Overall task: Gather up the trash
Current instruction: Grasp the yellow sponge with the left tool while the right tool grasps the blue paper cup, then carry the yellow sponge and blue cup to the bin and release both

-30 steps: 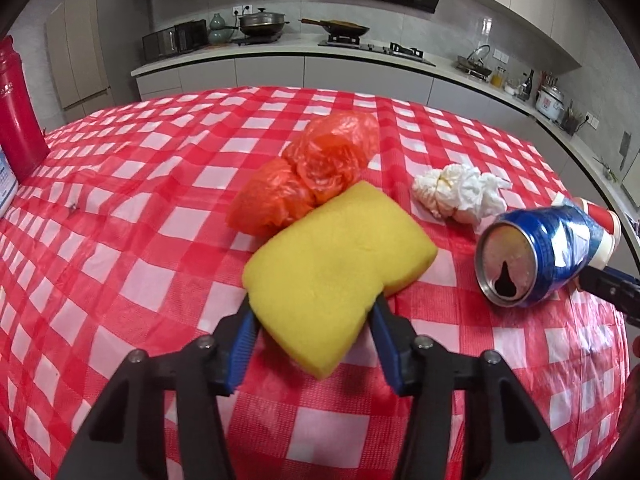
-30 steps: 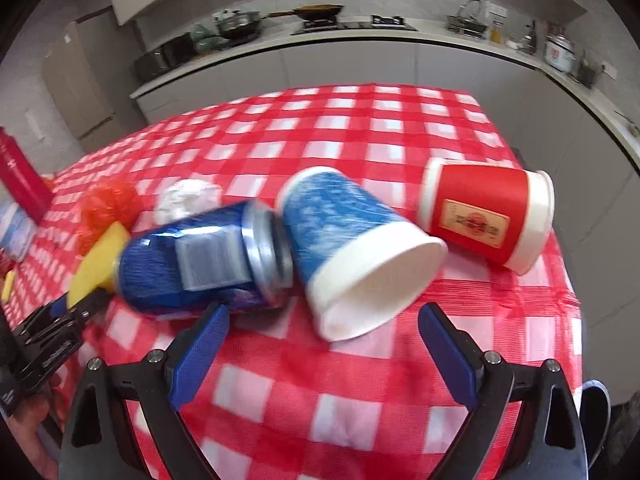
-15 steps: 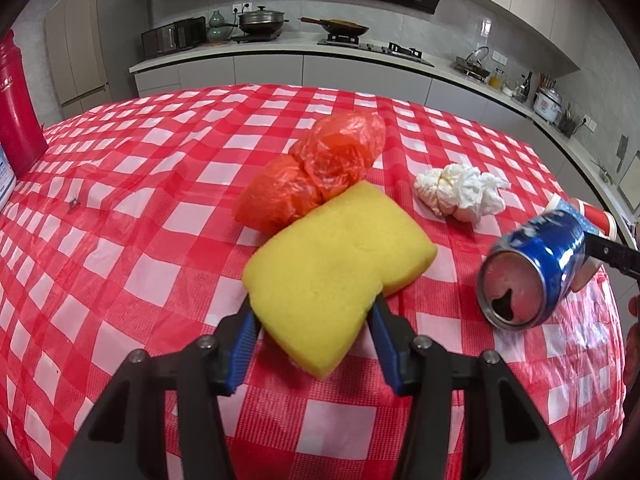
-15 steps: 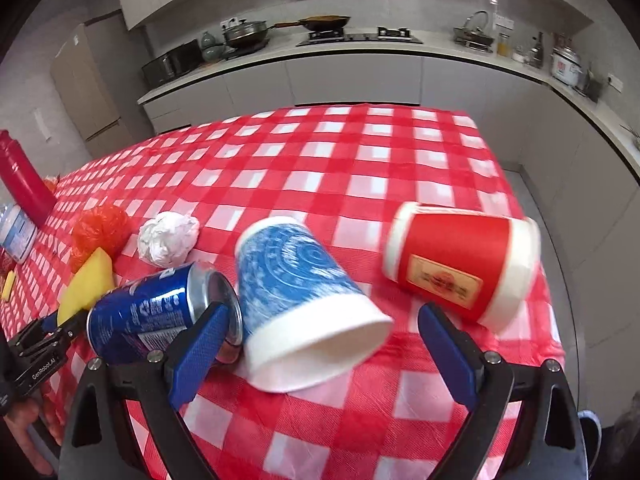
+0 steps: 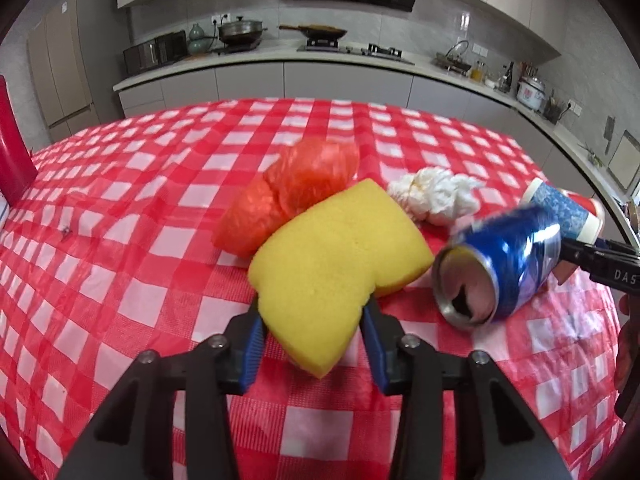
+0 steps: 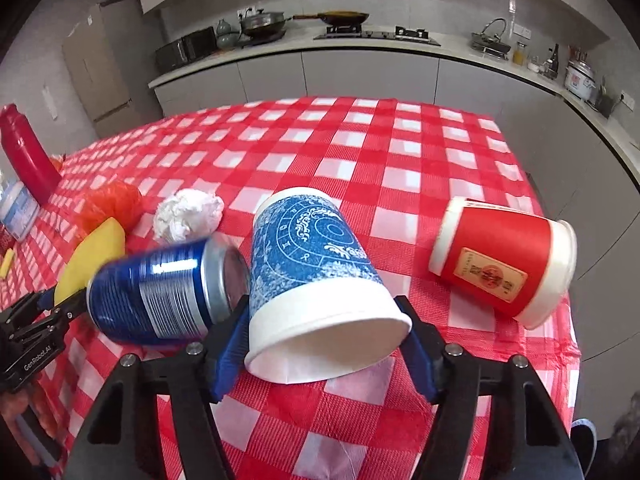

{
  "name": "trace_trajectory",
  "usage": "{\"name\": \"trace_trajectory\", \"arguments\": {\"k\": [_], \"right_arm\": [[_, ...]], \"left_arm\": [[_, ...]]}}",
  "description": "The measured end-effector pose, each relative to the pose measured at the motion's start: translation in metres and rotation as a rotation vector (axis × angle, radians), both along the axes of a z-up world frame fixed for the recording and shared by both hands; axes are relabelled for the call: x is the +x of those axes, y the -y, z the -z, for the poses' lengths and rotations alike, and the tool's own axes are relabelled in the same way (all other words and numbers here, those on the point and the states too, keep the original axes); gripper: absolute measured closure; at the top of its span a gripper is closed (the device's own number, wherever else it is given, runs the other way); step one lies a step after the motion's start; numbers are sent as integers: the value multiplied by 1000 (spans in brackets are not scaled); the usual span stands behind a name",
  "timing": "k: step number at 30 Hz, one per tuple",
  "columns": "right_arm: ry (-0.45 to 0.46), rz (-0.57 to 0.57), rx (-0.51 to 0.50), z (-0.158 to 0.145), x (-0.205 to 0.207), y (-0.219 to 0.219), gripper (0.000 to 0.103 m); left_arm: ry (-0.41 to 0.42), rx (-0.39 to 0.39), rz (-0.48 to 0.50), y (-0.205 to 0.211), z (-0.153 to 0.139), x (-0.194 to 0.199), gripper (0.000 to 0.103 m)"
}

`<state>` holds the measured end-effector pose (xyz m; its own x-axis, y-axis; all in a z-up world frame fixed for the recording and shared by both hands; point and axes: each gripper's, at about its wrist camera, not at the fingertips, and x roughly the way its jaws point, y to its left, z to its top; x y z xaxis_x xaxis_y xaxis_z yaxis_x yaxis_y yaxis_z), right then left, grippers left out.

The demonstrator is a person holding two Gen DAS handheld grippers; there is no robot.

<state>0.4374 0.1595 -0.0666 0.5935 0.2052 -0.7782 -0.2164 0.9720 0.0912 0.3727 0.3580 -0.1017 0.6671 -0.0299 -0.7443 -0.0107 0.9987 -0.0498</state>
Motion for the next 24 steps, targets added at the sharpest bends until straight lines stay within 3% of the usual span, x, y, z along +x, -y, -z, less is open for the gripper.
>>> {"name": "trace_trajectory", "arguments": {"k": [12, 24], "right_arm": [[72, 14, 37, -36, -33, 34, 33], [97, 96, 63, -51, -72, 129, 33]], "left_arm": [[70, -25, 50, 40, -34, -16, 60], [108, -13, 95, 111, -46, -34, 60]]}}
